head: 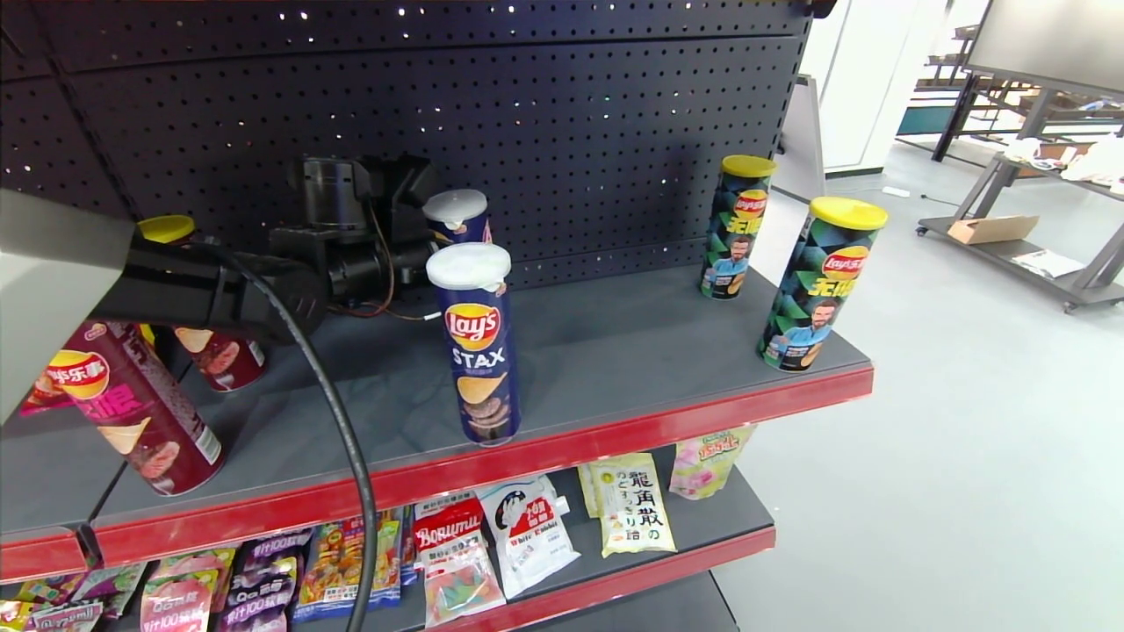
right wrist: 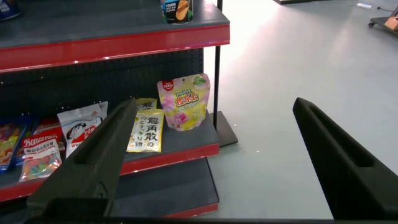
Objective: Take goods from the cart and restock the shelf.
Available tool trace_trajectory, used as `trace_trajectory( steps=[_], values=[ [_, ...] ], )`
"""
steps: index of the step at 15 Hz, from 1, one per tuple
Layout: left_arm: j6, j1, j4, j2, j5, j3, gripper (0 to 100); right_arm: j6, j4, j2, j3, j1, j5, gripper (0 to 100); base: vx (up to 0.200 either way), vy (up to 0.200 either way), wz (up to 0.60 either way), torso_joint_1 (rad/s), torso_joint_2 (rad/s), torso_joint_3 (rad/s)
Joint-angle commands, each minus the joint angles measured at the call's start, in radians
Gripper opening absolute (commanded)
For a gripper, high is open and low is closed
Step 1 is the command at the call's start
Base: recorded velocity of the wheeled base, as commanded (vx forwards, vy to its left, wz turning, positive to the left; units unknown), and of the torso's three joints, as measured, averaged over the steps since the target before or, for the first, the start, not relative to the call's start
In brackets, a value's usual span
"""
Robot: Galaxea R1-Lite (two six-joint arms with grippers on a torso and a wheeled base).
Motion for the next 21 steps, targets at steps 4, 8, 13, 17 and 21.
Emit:
trace_trajectory(
  steps=[4,8,13,17,21],
  values=[
    [0.001,-0.003,-0.003,-0.002,-0.001,0.0,0,0.0,0.0,0.0,0.0,0.0,0.0,100,0.0,0.0,0.0,0.0,0.0,0.0],
    [-0.001,0.0,-0.004,0.001,-0.001,0.0,0,0.0,0.0,0.001,0.0,0.0,0.0,100,0.0,0.0,0.0,0.0,0.0,0.0],
    [-0.001,0.004,-0.004,0.005,-0.001,-0.007,0,-0.002,0.0,0.0,0.0,0.0,0.0,100,0.0,0.0,0.0,0.0,0.0,0.0],
    [-0.001,0.004,-0.004,0.005,0.001,-0.007,0,-0.002,0.0,0.0,0.0,0.0,0.0,100,0.0,0.0,0.0,0.0,0.0,0.0],
    [-0.001,0.004,-0.007,0.005,0.003,-0.002,100,-0.002,0.0,0.0,0.0,0.0,0.0,100,0.0,0.0,0.0,0.0,0.0,0.0]
  ],
)
